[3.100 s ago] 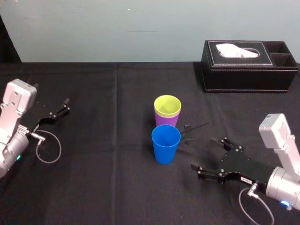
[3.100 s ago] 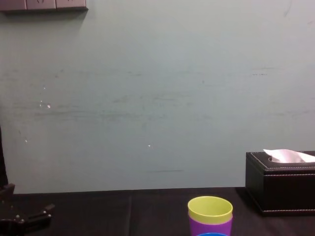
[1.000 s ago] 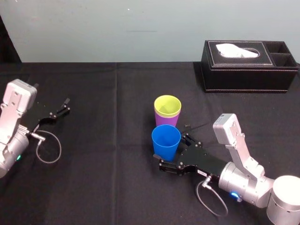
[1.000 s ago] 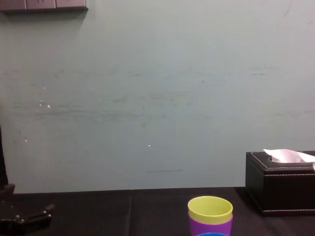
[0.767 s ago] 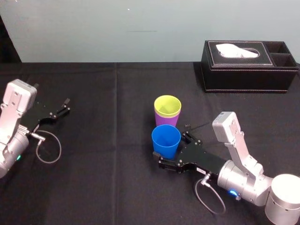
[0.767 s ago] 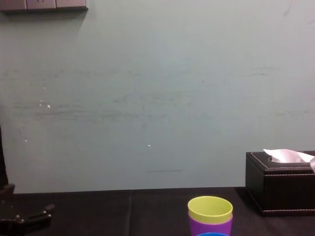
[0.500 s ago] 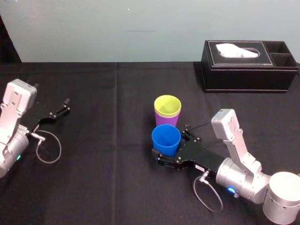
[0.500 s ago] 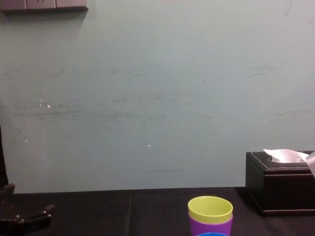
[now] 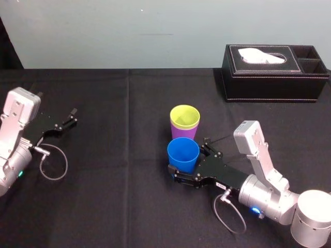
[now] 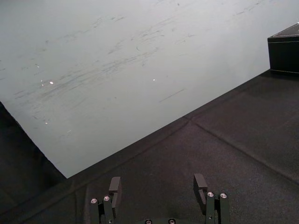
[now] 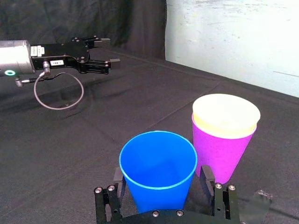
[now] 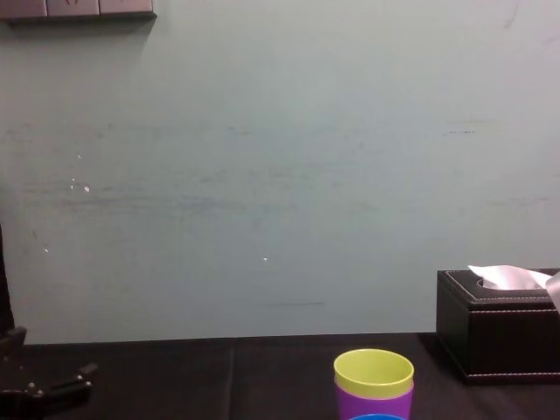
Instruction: Stack the three plastic cups sequentially using one hand.
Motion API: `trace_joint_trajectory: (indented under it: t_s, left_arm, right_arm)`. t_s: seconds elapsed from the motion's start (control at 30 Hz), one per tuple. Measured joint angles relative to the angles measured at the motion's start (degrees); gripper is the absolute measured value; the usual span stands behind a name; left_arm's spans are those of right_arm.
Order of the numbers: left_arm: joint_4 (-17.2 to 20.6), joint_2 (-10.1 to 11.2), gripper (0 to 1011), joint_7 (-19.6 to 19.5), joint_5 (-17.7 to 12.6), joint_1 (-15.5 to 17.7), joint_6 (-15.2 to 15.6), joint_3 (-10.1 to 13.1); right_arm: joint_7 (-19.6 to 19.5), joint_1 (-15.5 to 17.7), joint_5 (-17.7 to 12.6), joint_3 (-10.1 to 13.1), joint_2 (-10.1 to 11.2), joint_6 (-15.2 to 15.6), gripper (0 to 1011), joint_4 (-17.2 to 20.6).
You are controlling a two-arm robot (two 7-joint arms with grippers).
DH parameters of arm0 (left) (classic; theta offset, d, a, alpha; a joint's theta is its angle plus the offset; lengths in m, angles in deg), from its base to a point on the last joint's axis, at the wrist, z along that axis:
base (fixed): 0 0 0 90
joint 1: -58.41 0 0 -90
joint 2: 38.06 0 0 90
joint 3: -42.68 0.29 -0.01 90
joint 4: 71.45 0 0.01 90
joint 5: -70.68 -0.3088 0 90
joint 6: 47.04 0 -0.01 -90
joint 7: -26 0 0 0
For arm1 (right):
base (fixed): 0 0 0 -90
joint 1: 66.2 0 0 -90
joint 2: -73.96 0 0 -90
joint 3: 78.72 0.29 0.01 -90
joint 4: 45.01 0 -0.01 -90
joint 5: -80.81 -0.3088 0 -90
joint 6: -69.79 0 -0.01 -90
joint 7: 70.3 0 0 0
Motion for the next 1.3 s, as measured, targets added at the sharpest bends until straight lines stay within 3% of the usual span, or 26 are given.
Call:
trace_joint_trajectory:
  t_s: [0.17, 0.47, 1.0, 1.3]
  left_arm:
    - [0.00, 0.00, 1011, 0.00, 0.00, 0.00, 0.00, 0.00]
    - [0.00, 0.00, 1011, 0.00, 0.00, 0.00, 0.00, 0.00]
    - [0.00, 0.00, 1011, 0.00, 0.00, 0.00, 0.00, 0.00]
    - [0.00, 0.00, 1011, 0.00, 0.00, 0.00, 0.00, 0.00]
  right_arm:
    - [-0.01, 0.03, -0.03, 0.03, 0.02, 0.04, 954, 0.05]
    - [-0.06, 0.07, -0.04, 0.04, 0.06, 0.06, 743, 0.11]
    - [-0.20, 0.18, 0.04, 0.06, 0.16, 0.04, 715, 0.29]
    - [0.17, 1.42, -2.80, 1.95, 2.03, 3.43, 715, 5.44]
